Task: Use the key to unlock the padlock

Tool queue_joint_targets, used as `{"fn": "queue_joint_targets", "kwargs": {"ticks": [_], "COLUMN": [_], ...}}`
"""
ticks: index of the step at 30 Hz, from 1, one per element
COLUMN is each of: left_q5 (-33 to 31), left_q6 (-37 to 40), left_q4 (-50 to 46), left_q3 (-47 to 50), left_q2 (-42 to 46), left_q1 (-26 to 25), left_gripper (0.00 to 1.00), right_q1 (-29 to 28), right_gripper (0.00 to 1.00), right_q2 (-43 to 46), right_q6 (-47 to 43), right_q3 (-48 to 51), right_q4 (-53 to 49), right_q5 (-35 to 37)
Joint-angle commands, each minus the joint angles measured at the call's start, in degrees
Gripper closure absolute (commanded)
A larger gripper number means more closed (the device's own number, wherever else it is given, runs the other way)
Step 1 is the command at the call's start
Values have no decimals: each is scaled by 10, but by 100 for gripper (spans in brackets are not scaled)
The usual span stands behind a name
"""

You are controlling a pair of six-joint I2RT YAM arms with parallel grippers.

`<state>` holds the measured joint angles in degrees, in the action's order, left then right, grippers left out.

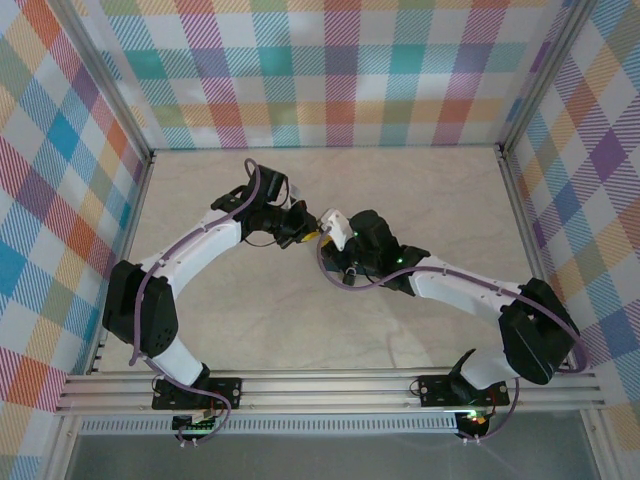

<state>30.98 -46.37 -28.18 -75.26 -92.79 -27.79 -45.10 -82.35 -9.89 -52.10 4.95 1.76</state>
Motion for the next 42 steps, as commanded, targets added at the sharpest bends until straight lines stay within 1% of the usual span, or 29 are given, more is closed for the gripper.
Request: {"fn": "queue_joint_targets", "kwargs": {"ticks": [1,7,11,14,18,22,24,26,29,32,35,36,38,42], "left_q5": [19,14,7,1,-13,-23,-22,2,77,122,176,188,200,208], "left_q6": [-14,-21,-20,-15,2,38,68,100,152,187,190,194,211,238], "left_q4": [8,3,0,-5,-21,-36,-42,-30,19,74,145,156,154,146], "left_q3": [7,10,11,10,8,-2,-9,-10,5,27,48,53,57,63], "left_q2": [8,6,8,10,17,25,29,33,43,59,61,59,54,48], "left_q1": [5,6,7,10,23,33,36,36,36,36,34,32,24,6], "left_gripper": [100,100,100,96,85,76,73,73,72,71,68,67,65,64], "right_q1": [-3,-3,3,21,53,84,102,121,151,171,185,188,192,193], "right_gripper": [83,96,100,100,100,100,100,100,100,100,100,100,100,100], "right_q2": [-3,10,18,29,44,52,51,49,41,30,26,25,25,21], "right_q6": [0,11,30,66,99,124,137,154,185,199,216,220,225,234], "right_q3": [-12,-5,-3,7,19,26,26,26,25,11,8,8,9,9], "right_q4": [11,-2,-23,-27,-31,-38,-43,-42,-33,-43,-41,-39,-37,-27], "right_q5": [7,6,-32,-84,-163,-249,-300,-350,-441,-510,-546,-555,-563,-578]}}
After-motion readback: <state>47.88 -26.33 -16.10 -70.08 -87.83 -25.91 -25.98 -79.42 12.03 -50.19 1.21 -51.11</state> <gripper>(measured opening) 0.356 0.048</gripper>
